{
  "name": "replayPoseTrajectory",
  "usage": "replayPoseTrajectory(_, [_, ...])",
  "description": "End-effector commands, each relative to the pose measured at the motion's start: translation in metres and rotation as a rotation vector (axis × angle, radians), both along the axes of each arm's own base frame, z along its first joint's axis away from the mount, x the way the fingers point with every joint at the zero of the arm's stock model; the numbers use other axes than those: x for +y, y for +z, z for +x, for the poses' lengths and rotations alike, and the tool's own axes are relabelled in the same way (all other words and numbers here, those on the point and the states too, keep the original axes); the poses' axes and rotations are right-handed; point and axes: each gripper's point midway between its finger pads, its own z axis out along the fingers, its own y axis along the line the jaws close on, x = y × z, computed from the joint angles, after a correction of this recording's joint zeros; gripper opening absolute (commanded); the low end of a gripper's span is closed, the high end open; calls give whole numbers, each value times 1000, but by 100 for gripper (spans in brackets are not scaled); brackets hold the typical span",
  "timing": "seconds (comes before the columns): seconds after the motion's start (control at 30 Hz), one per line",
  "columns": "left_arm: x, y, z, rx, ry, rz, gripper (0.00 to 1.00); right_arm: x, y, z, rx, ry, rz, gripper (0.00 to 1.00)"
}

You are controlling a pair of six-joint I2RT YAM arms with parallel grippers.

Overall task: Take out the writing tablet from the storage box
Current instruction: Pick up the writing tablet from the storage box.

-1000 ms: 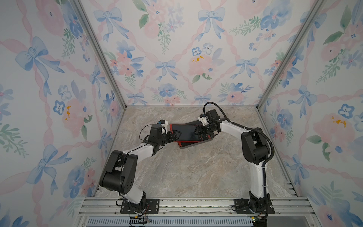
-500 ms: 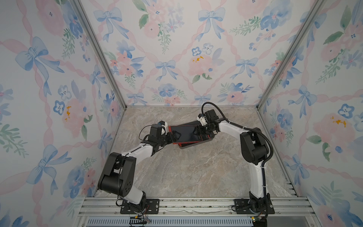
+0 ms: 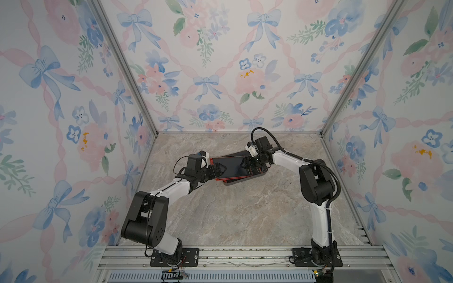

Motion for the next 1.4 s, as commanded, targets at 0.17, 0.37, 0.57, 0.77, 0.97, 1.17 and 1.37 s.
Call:
replayPoseTrajectory(0.17, [-4, 17, -1, -23, -30, -26, 98, -4, -37, -15, 60, 24, -91, 71])
replayPoseTrajectory(0.37, [-4, 24, -4, -32, -28, -29, 98, -2, -39, -17, 55, 35, -101, 71])
replayPoseTrajectory(0.57, [-5, 25, -3, -30, -31, -35, 98, 2, -38, -17, 49, 43, -98, 72])
replayPoseTrajectory(0.77, [-4, -3, -5, 38, -29, -16, 98, 4, -36, -18, 46, 50, -84, 72])
replayPoseTrajectory(0.97, [-6, -17, -2, 70, -38, -9, 98, 7, -36, -20, 41, 64, -81, 72])
replayPoseTrajectory(1.17, [-9, -15, 3, 67, -48, -16, 98, 14, -38, -25, 37, 86, -81, 72])
replayPoseTrajectory(1.37, [-8, 1, 4, 32, -37, -27, 98, 17, -36, -26, 29, 90, -81, 72])
